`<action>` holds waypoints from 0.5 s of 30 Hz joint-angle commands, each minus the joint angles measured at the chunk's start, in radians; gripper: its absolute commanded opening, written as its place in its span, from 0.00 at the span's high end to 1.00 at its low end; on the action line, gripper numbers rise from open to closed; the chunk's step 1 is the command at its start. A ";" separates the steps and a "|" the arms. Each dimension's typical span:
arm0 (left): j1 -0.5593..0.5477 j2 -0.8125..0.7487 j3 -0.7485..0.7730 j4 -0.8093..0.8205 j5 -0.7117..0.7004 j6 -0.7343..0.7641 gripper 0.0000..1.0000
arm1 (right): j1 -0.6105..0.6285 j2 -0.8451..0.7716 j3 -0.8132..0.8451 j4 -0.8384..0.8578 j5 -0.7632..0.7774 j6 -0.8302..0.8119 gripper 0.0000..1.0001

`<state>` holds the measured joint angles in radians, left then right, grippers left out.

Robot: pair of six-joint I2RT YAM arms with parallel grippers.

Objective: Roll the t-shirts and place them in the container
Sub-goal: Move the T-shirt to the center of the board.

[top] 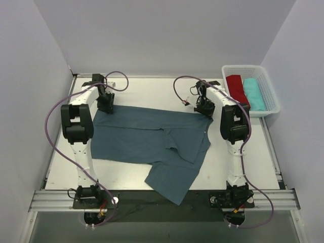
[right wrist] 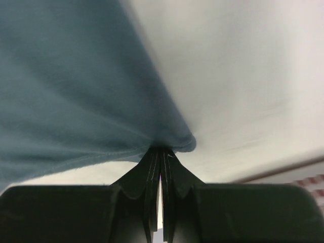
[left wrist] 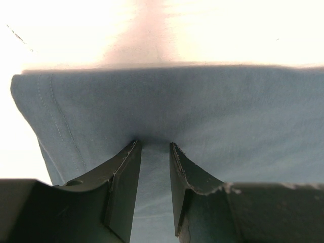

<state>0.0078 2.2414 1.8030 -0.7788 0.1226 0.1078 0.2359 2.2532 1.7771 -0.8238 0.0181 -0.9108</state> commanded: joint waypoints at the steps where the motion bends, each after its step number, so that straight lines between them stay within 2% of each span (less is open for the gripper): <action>1: 0.000 0.056 0.082 -0.028 -0.041 -0.010 0.60 | -0.043 0.141 0.186 0.051 0.105 -0.120 0.98; 7: 0.000 0.104 0.220 -0.056 -0.077 0.015 0.61 | -0.055 0.259 0.358 0.213 0.131 -0.229 0.99; 11: 0.000 0.084 0.301 -0.070 -0.017 0.010 0.62 | -0.055 0.229 0.400 0.285 0.085 -0.157 0.98; 12: -0.029 0.051 0.308 -0.065 0.000 0.003 0.62 | -0.050 0.179 0.397 0.291 0.071 -0.092 0.96; 15: -0.040 -0.029 0.320 -0.066 0.063 -0.003 0.61 | -0.027 0.036 0.345 0.296 0.013 0.028 0.75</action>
<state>-0.0017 2.3455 2.0541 -0.8383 0.0986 0.1120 0.1894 2.4783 2.1353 -0.5560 0.0986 -1.0313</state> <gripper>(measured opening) 0.386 0.167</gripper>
